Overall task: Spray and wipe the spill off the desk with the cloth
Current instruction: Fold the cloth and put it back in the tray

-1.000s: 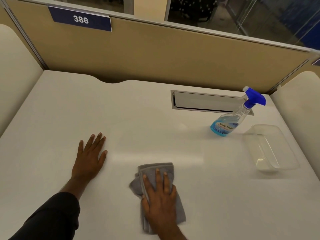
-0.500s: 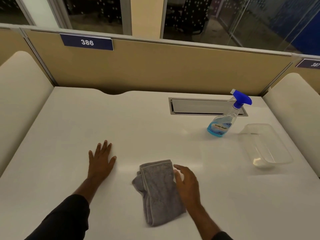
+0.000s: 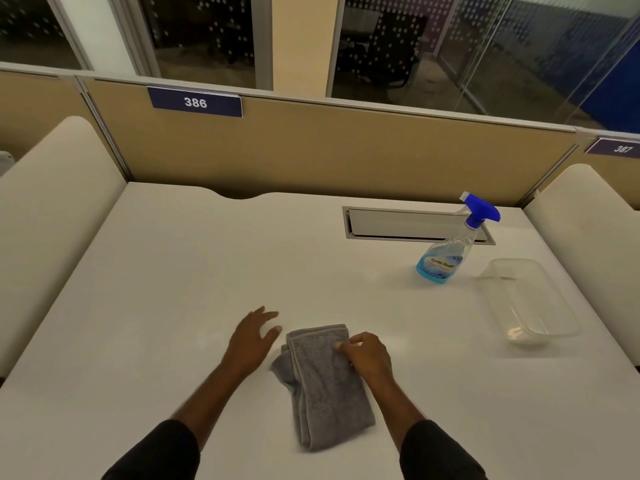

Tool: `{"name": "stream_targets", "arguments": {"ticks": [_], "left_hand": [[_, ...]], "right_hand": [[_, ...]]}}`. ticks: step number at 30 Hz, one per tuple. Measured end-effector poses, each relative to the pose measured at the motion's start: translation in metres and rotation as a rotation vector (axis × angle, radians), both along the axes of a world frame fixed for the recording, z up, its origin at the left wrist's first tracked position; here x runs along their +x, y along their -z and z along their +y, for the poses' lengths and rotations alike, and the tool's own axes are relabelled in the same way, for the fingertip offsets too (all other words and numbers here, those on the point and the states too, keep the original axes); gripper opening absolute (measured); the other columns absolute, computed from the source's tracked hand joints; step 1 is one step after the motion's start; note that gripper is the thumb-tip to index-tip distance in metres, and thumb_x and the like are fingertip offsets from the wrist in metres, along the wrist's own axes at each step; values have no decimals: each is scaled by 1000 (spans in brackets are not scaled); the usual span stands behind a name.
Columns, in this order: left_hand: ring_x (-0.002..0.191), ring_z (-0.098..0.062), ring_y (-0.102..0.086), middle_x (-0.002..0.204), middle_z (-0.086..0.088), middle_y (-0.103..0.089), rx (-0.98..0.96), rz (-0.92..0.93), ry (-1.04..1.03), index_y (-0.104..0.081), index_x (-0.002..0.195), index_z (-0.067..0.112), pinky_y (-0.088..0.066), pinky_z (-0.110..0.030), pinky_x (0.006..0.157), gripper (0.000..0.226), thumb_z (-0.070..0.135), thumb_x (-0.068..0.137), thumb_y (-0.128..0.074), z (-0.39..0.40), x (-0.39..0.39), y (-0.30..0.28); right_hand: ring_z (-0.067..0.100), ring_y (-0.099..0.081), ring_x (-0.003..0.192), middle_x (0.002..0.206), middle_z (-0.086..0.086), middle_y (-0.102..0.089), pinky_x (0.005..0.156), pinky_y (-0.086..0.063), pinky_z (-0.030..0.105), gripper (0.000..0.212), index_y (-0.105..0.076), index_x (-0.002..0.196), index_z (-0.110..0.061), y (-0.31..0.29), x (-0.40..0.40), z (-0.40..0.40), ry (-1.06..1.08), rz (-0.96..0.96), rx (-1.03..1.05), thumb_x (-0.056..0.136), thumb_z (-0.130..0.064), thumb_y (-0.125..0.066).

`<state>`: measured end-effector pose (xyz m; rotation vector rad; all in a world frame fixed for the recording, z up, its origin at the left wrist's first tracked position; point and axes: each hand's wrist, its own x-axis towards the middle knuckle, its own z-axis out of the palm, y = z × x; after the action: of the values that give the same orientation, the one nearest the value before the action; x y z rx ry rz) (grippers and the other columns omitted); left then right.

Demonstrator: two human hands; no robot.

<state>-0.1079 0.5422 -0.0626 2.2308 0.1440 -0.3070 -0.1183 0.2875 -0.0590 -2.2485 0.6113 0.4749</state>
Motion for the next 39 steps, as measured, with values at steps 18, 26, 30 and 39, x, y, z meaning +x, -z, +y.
{"name": "stream_targets", "arguments": {"ticks": [18,26,30,39], "left_hand": [[120,-42,-60,133,-21,-62,-1037,671,257,-59,133,12,-53,-56,95,38,23,98,-48,-50,-47,-60],[121,-44,-58,137,-23,-57,-1464,429,-340,-62,130,8,-51,-59,93,49,37,90,-67,-44,-23,-80],[122,-43,-58,134,-23,-60,-1618,501,-298,-63,130,11,-47,-59,99,90,78,70,-60,-44,-19,-100],[106,-36,-69,122,-20,-69,-1354,423,-181,-73,115,12,-58,-45,82,54,53,84,-60,-47,-22,-123]], "right_hand": [[3,-68,79,87,-1,-75,69,-53,19,14,-77,88,-13,-132,12,13,-384,-357,421,78,-18,-84],[-3,-17,150,157,-24,-37,117,-20,27,16,-78,89,-37,-171,-15,-14,-502,-591,331,74,-35,-85],[-1,-28,148,159,-21,-37,115,-31,31,16,-81,95,-32,-161,-34,-25,-391,-561,469,86,-20,-77],[31,-60,91,97,15,-69,86,-52,40,41,-82,90,-10,-154,-25,-26,267,-59,973,89,-48,-66]]}}
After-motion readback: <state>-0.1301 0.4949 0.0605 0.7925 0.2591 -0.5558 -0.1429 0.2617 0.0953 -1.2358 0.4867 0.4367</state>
